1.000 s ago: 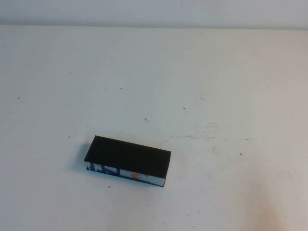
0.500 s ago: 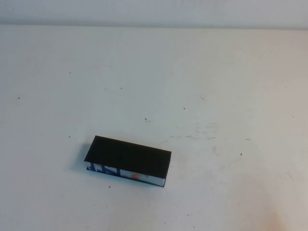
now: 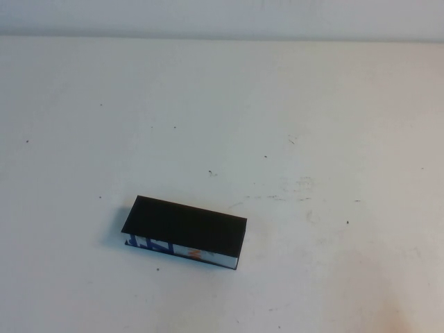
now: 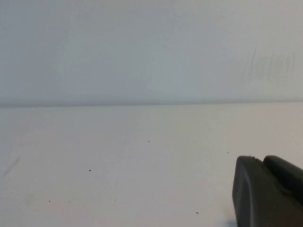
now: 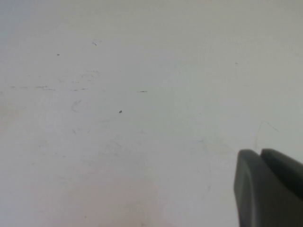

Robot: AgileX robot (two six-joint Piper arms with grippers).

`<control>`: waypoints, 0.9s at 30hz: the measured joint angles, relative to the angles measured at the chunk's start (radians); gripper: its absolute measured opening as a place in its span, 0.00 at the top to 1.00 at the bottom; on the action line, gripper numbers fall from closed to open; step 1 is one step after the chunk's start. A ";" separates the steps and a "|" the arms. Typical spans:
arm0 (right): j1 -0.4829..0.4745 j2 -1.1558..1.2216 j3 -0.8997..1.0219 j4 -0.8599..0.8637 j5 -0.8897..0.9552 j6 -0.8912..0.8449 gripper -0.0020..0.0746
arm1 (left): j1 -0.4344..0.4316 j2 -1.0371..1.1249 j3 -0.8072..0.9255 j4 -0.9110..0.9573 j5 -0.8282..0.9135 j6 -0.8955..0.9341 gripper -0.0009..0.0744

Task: Return glasses to glasses case

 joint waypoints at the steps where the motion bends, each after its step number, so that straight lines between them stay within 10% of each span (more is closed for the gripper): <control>1: 0.000 0.000 0.000 0.000 0.000 0.000 0.99 | 0.000 0.000 0.000 0.000 0.000 0.000 0.99; 7: 0.000 0.000 0.000 0.000 0.002 0.000 0.99 | 0.000 0.000 0.000 0.046 0.000 -0.011 0.99; 15: 0.000 0.000 0.000 0.001 0.002 0.000 0.99 | 0.126 -0.014 0.000 0.812 0.012 -0.670 0.99; 27: 0.000 0.000 0.000 0.002 0.002 0.000 0.99 | 0.201 -0.055 0.000 0.912 0.410 -0.778 0.99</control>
